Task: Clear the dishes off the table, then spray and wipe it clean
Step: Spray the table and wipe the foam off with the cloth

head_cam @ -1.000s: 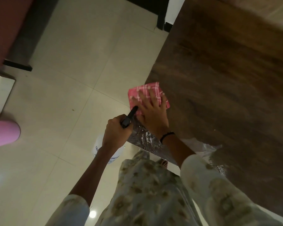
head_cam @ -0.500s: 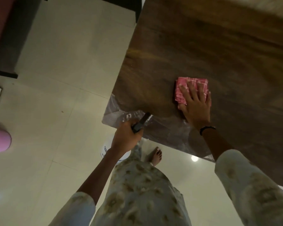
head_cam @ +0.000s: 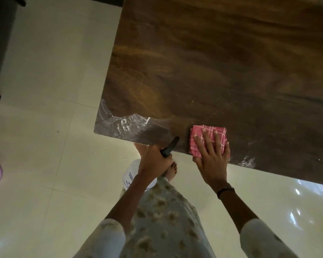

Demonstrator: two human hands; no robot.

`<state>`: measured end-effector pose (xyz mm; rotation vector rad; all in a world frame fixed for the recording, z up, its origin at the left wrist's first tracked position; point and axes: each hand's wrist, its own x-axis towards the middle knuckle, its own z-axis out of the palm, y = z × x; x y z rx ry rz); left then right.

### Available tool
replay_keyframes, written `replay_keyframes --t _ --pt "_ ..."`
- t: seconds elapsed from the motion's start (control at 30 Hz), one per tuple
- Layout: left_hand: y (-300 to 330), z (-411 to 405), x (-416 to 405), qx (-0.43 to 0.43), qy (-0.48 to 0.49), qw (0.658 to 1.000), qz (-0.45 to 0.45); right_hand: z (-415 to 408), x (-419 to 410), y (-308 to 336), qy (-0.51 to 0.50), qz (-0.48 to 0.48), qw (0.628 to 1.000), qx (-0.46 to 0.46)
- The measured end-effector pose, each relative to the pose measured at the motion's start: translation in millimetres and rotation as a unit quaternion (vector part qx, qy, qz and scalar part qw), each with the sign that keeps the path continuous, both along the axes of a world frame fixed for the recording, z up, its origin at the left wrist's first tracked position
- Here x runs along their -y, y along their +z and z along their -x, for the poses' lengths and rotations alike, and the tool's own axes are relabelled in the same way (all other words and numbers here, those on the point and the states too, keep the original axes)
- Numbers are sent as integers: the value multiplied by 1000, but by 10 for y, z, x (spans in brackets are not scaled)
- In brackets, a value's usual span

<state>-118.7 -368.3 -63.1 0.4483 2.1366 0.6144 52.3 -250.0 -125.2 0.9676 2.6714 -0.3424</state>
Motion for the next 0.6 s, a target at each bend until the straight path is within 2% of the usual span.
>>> replay_keyframes --t 0.17,0.33,0.47,0.6 --pt "-61 41 68 -3 10 1000 26 124 1 -11 -2 -7 1000 -9" --pt "-95 122 179 -26 19 999 22 823 -90 -67 8 -7 999 -36" --pt "-114 186 300 -40 59 997 -25 1085 199 -62 99 11 994 -47" --pt "-104 253 415 -53 68 996 -36 603 290 -97 225 -4 974 -32"
